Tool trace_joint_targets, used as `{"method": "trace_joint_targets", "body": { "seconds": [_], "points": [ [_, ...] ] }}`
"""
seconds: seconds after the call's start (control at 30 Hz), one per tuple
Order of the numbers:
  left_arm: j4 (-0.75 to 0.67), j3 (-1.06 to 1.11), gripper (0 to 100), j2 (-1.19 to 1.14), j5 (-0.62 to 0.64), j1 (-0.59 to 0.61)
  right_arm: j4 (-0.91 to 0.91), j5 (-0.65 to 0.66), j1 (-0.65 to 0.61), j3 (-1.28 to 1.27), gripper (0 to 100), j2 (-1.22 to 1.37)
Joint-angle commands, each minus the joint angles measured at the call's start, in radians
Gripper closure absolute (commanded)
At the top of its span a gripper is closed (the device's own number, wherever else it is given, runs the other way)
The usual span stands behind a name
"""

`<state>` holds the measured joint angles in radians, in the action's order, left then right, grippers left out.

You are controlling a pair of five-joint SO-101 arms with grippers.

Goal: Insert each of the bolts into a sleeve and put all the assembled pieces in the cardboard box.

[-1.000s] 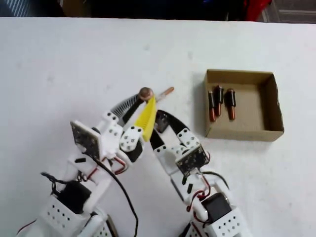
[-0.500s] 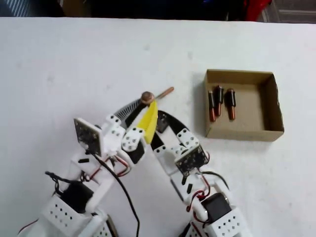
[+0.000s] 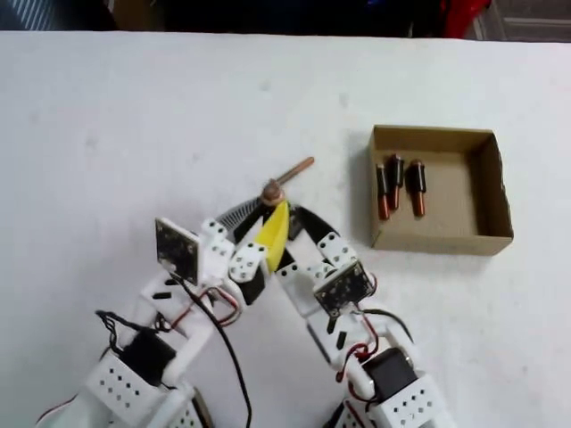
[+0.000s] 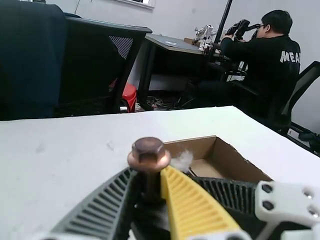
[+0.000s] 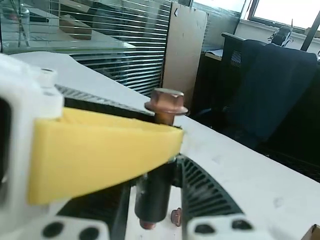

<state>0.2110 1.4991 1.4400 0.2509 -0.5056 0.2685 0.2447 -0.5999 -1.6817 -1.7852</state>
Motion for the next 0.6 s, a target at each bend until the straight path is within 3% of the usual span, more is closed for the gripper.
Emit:
{"method": "trace_joint_targets", "body": {
  "seconds": [0.0, 0.17, 0.4, 0.57],
  "points": [
    [-0.023, -0.005, 98, 0.004, 0.005, 0.008, -0.021, 0.009, -0.007, -0.008, 98.1, -0.016],
    [-0.023, -0.009, 97, 0.004, 0.002, 0.013, -0.021, 0.009, -0.007, -0.008, 98.1, -0.016],
    [-0.023, -0.005, 75, 0.004, 0.002, 0.018, -0.019, 0.009, -0.007, -0.008, 98.1, -0.016],
    [-0.023, -0.008, 74, 0.004, 0.003, 0.018, -0.019, 0.009, -0.005, -0.008, 98.1, -0.016]
  ]
}}
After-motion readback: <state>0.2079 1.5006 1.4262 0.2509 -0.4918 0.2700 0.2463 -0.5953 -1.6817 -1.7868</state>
